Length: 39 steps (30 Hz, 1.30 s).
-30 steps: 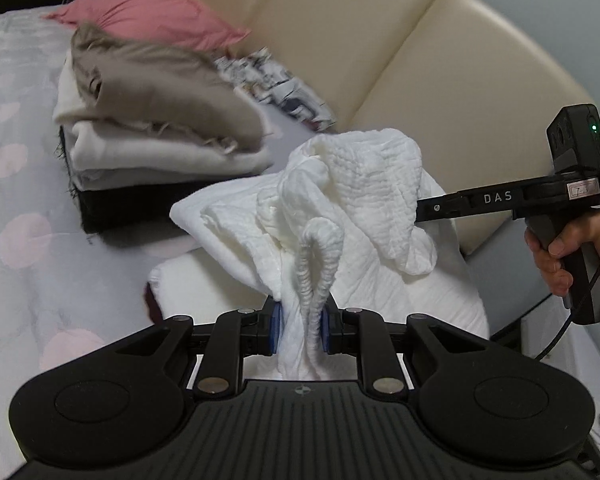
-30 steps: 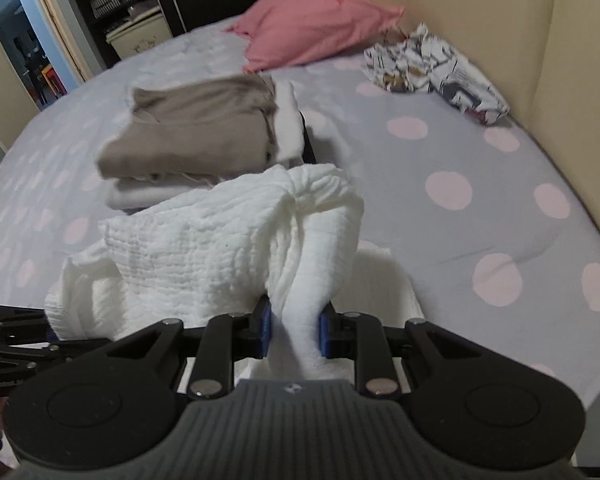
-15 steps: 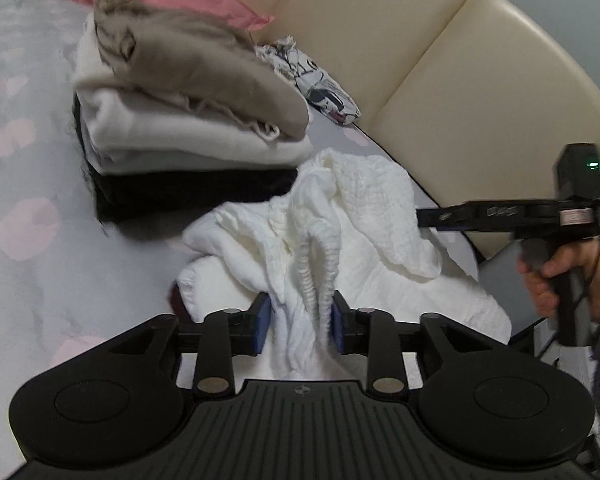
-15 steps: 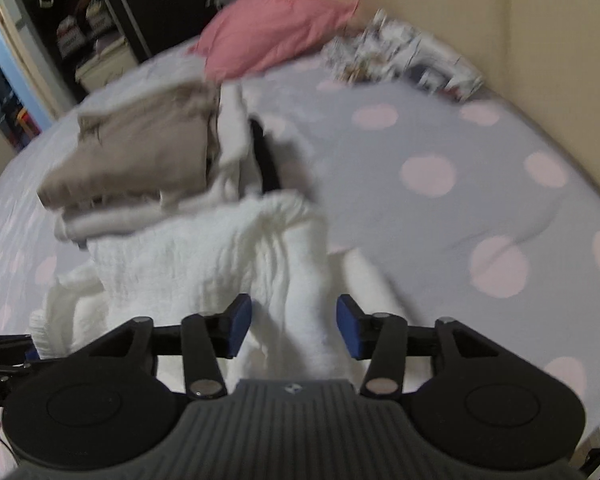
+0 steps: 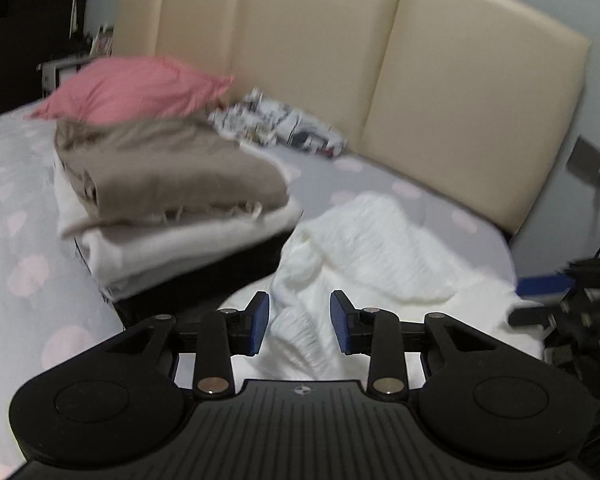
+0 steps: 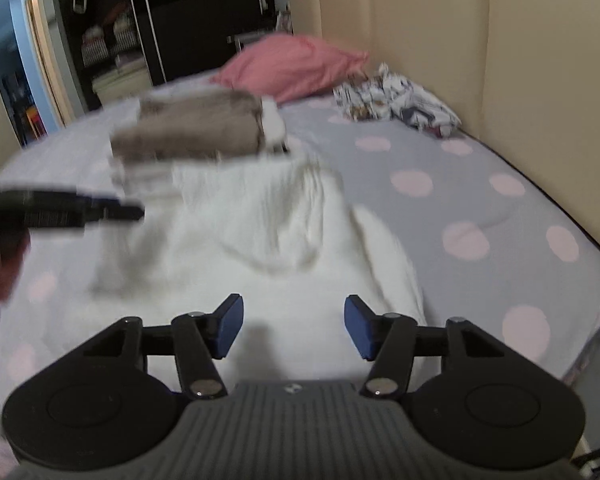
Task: Fold clothes
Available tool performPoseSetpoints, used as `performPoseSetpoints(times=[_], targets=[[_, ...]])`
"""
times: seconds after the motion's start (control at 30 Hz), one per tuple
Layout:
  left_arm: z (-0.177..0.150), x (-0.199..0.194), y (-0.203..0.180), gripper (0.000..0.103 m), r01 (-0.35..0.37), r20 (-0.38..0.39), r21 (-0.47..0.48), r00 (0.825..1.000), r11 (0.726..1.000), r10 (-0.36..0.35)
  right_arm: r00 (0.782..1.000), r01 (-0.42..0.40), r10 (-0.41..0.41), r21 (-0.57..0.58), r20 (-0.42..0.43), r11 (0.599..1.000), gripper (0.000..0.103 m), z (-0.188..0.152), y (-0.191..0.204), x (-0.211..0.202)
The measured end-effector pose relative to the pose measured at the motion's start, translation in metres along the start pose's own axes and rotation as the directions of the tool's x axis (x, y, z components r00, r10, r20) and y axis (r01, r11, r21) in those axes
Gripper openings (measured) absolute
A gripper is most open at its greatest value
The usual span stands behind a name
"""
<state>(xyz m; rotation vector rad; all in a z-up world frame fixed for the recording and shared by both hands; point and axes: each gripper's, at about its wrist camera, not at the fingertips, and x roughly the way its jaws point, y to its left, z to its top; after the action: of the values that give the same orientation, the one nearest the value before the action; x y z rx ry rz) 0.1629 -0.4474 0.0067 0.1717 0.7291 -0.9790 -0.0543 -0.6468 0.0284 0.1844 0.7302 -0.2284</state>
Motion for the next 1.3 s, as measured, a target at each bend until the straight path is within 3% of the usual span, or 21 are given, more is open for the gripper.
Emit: performPoseSetpoints(times=[0.13,0.27,0.33,0.5,0.7,0.83,0.93,1.07,1.17,1.3], targets=[[-0.009,0.025,0.011,0.03,-0.017,-0.073,-0.05,0.997,0.999,0.013,1.0,0.002,-0.002,0.019,-0.017,1.0,0.063,-0.017,-0.002,0.02],[-0.008,0.023,0.014,0.03,-0.023,-0.081,-0.045,0.997,0.999,0.019,1.0,0.015,-0.015,0.02,-0.002,1.0,0.063,-0.016,0.001,0.018],[-0.006,0.012,0.014,0.03,-0.018,-0.065,-0.051,0.998,0.999,0.015,1.0,0.016,-0.016,0.02,0.025,1.0,0.063,-0.011,0.003,0.01],[-0.006,-0.026,0.012,0.03,-0.019,-0.023,-0.053,1.0,0.998,0.018,0.994,-0.074,0.075,-0.004,0.084,0.997,0.064,-0.008,0.029,-0.014],[-0.017,-0.081,0.015,0.03,-0.061,-0.032,-0.038,0.998,0.997,0.06,0.999,-0.036,0.034,-0.059,-0.033,0.998,0.066,-0.032,0.066,0.006],[-0.03,-0.125,0.024,0.032,-0.095,-0.028,-0.034,0.995,0.995,0.094,0.999,-0.001,-0.002,-0.086,-0.042,0.996,0.066,-0.036,0.072,0.004],[-0.041,-0.159,0.031,0.039,-0.136,-0.021,-0.039,0.991,0.99,0.135,1.0,0.017,-0.019,-0.08,-0.023,0.997,0.066,-0.022,0.075,-0.009],[-0.057,-0.209,0.039,0.039,-0.174,0.007,-0.059,0.985,0.983,0.174,0.999,-0.002,0.007,-0.115,0.043,0.993,0.067,0.009,0.092,-0.036],[-0.066,-0.247,0.043,0.042,-0.207,0.037,-0.08,0.977,0.975,0.211,0.995,-0.045,0.057,-0.152,0.081,0.987,0.069,0.04,0.114,-0.056],[-0.08,-0.299,0.045,0.046,-0.26,0.08,-0.08,0.961,0.962,0.266,0.979,-0.124,0.156,-0.225,0.131,0.966,0.078,0.076,0.159,-0.089]])
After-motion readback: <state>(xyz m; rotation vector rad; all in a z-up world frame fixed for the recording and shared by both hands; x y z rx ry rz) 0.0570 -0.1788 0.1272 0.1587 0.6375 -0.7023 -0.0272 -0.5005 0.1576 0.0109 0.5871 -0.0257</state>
